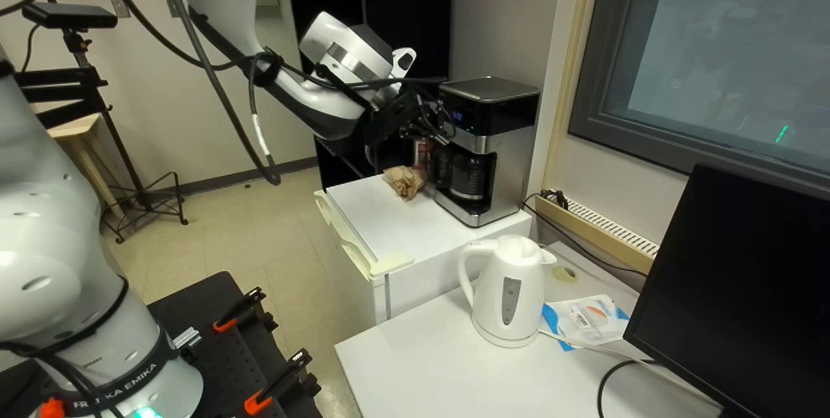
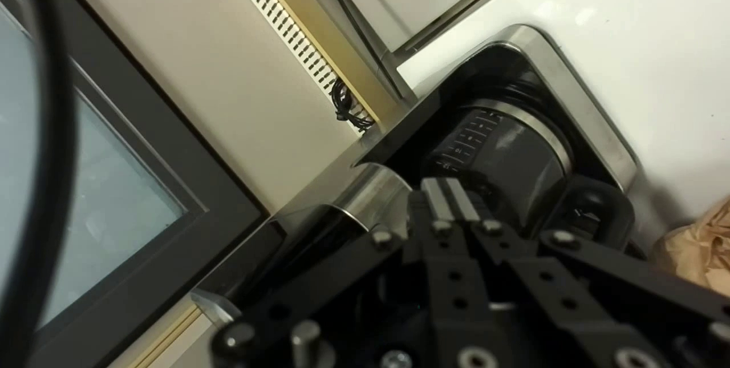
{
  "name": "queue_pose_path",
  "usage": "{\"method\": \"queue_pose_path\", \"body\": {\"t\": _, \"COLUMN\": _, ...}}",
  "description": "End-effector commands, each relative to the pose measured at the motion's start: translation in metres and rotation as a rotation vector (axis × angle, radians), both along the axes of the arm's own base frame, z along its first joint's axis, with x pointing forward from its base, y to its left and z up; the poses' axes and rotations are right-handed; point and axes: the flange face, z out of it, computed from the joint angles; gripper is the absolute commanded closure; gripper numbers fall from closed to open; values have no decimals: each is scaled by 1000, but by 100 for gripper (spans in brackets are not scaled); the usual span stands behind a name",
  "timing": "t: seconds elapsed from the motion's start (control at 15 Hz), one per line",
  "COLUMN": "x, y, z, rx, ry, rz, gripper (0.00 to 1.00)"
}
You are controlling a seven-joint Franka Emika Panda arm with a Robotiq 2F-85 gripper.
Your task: Press a button on the coffeemaker.
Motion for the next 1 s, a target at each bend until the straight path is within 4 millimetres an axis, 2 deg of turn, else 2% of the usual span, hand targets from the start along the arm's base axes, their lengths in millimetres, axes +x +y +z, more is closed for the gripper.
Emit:
{"method": "queue_pose_path", "body": {"t": 0.0, "x": 26, "y": 2, "z": -10, "rx": 18, "ry": -38, "rz": -1, "gripper": 99}}
{"method": "queue_pose_path", "body": {"t": 0.93, "x": 73, "y": 9, "z": -31, "rx": 33, "ry": -142, "rz": 26, "gripper": 100}}
